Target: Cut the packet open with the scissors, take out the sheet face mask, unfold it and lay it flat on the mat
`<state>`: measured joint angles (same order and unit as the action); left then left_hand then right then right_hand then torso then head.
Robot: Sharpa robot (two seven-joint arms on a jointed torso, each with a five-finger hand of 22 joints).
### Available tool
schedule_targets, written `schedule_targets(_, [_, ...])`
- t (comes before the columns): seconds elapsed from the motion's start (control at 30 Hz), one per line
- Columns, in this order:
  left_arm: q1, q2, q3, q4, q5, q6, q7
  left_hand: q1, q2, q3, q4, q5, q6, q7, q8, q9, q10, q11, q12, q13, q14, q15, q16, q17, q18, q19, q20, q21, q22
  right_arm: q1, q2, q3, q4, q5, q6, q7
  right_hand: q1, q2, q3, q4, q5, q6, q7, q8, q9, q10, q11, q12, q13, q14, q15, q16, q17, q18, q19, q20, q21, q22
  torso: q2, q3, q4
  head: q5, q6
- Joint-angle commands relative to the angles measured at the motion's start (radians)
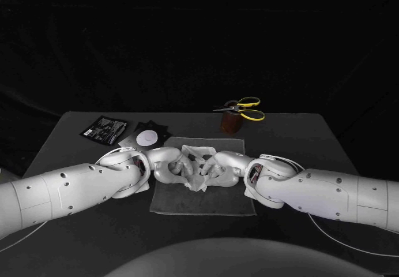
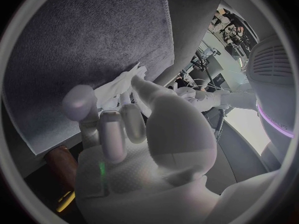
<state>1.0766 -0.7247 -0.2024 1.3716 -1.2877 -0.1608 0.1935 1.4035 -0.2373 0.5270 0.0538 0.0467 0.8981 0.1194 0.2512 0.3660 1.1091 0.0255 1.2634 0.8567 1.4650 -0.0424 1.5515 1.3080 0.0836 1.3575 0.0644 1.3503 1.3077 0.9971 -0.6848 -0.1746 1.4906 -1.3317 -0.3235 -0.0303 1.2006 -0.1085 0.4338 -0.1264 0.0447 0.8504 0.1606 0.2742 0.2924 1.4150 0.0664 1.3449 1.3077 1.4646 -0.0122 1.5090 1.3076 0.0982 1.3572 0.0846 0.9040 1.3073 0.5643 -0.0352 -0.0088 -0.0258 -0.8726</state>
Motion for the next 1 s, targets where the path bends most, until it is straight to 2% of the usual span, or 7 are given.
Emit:
schedule_targets(0.03, [-0.001, 0.006, 0.001, -0.002, -0.017, 0.031, -0.003, 0.013, 0.001, 0.001, -0.009, 0.002, 0.013, -0.002, 0.002, -0.002, 0.013, 0.000, 0.008, 0.009, 0.054, 0.009, -0.003, 0.119, -0.006, -0.002, 0.003, 0.001, 0.010, 0.000, 0.004, 0.001, -0.008, -0.027, 0.051, -0.019, -0.001, 0.007, -0.008, 0.001, 0.003, 0.015, -0.001, -0.003, -0.001, -0.001, 0.005, -0.004, 0.025, 0.076, 0.008, 0.001, 0.128, 0.013, 0.002, 0.008, 0.000, 0.109, 0.000, -0.0003, 0.0009, 0.000, 0.000])
schedule_targets(0.33, [-0.002, 0.009, 0.001, -0.002, -0.027, 0.042, -0.003, 0.019, 0.005, 0.003, -0.013, 0.002, 0.030, -0.003, 0.006, -0.004, 0.024, 0.000, 0.016, 0.025, 0.055, 0.009, -0.003, 0.122, -0.006, -0.001, 0.004, 0.002, 0.011, 0.000, 0.006, 0.001, -0.012, -0.029, 0.049, -0.019, 0.003, 0.028, -0.010, 0.008, 0.003, 0.058, -0.010, 0.004, 0.000, 0.001, -0.003, 0.000, 0.030, 0.076, 0.003, 0.002, 0.129, 0.015, 0.004, 0.009, 0.005, 0.110, -0.001, 0.0010, -0.0001, 0.002, 0.000])
schedule_targets(0.57, [-0.002, 0.003, 0.001, 0.005, -0.036, 0.045, 0.001, 0.023, 0.008, 0.005, -0.017, 0.002, 0.056, -0.008, 0.014, -0.005, 0.029, -0.004, 0.021, 0.034, 0.056, 0.007, -0.003, 0.124, -0.006, -0.001, 0.003, 0.002, 0.012, 0.000, 0.002, 0.001, -0.010, -0.020, 0.024, -0.010, 0.015, 0.050, -0.002, 0.009, 0.003, 0.091, -0.021, 0.011, 0.002, 0.006, -0.012, 0.006, 0.036, 0.077, -0.004, 0.002, 0.130, 0.015, 0.007, 0.005, 0.014, 0.112, -0.001, 0.0011, -0.0003, 0.000, 0.000])
schedule_targets(0.6, [-0.002, 0.002, 0.001, 0.006, -0.038, 0.046, 0.001, 0.025, 0.010, 0.006, -0.018, 0.002, 0.061, -0.009, 0.015, -0.006, 0.030, -0.004, 0.022, 0.036, 0.056, 0.006, -0.003, 0.125, -0.006, -0.001, 0.003, 0.002, 0.012, 0.000, 0.001, 0.001, -0.010, -0.018, 0.019, -0.008, 0.019, 0.060, 0.003, 0.010, 0.004, 0.099, -0.024, 0.014, 0.003, 0.008, -0.015, 0.009, 0.039, 0.077, -0.006, 0.003, 0.132, 0.014, 0.009, 0.003, 0.018, 0.113, -0.001, 0.0013, -0.0003, 0.000, 0.000])
schedule_targets(0.77, [-0.002, 0.000, 0.001, 0.011, -0.046, 0.045, 0.004, 0.030, 0.013, 0.009, -0.022, 0.002, 0.075, -0.012, 0.020, -0.007, 0.034, -0.007, 0.024, 0.043, 0.057, 0.004, -0.002, 0.127, -0.006, 0.000, 0.002, 0.003, 0.013, 0.000, 0.000, 0.001, -0.008, -0.013, -0.007, -0.004, 0.034, 0.080, 0.016, 0.006, 0.004, 0.121, -0.033, 0.021, 0.006, 0.012, -0.022, 0.012, 0.043, 0.078, -0.013, 0.004, 0.133, 0.013, 0.012, -0.002, 0.026, 0.115, 0.000, 0.0011, 0.0000, -0.001, 0.000])
schedule_targets(0.9, [-0.002, -0.001, 0.001, 0.012, -0.054, 0.039, 0.005, 0.038, 0.019, 0.016, -0.028, 0.002, 0.092, -0.015, 0.027, -0.008, 0.035, -0.009, 0.026, 0.047, 0.057, 0.002, -0.002, 0.129, -0.006, 0.000, 0.000, 0.004, 0.013, 0.000, -0.002, 0.001, -0.008, -0.007, -0.039, 0.002, 0.059, 0.110, 0.038, -0.006, 0.004, 0.156, -0.048, 0.044, 0.016, 0.016, -0.035, 0.016, 0.048, 0.078, -0.022, 0.004, 0.134, 0.012, 0.016, -0.010, 0.038, 0.118, 0.000, 0.0007, 0.0000, 0.000, 0.000])
schedule_targets(1.0, [-0.002, -0.002, 0.001, 0.014, -0.058, 0.034, 0.007, 0.046, 0.025, 0.024, -0.033, 0.002, 0.102, -0.016, 0.031, -0.009, 0.039, -0.011, 0.027, 0.052, 0.059, 0.001, -0.002, 0.132, -0.007, 0.002, -0.001, 0.006, 0.015, 0.000, -0.003, 0.001, -0.008, -0.005, -0.054, 0.007, 0.071, 0.122, 0.048, -0.015, 0.004, 0.167, -0.054, 0.059, 0.026, 0.019, -0.040, 0.017, 0.050, 0.078, -0.028, 0.005, 0.135, 0.011, 0.019, -0.015, 0.045, 0.119, 0.000, 0.0008, 0.0002, 0.000, 0.000])
